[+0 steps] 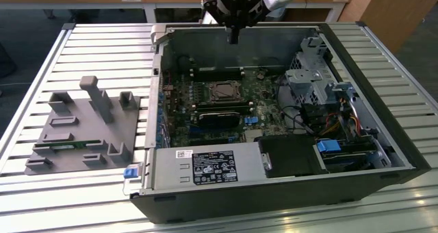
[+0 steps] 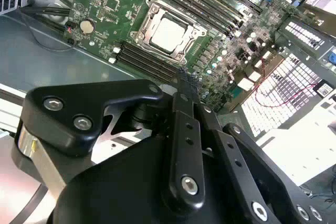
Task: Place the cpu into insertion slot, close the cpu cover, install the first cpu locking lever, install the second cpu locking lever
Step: 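Install the second cpu locking lever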
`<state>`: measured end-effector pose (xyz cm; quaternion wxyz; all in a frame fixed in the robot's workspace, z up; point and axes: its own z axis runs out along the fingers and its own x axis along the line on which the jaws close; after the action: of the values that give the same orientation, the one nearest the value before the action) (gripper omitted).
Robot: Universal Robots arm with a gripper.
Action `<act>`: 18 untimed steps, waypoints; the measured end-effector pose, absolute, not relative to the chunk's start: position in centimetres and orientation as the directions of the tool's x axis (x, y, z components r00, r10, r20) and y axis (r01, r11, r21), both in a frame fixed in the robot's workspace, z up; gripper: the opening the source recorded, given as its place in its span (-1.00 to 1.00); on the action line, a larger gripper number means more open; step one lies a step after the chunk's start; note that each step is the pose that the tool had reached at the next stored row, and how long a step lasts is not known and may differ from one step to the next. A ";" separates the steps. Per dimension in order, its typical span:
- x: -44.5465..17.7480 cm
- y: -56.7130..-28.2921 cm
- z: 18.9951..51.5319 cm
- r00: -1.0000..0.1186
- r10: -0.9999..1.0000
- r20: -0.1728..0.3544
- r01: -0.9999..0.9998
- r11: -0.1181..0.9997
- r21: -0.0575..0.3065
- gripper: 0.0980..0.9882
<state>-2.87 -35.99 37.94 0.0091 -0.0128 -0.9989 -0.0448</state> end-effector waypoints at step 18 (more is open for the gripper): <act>-2.9 -36.0 36.9 -0.999 0.025 0.020 0.026 0.996 0.089 -0.98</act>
<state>-2.90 -35.99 36.88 0.0094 -0.0128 -0.9989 -0.0448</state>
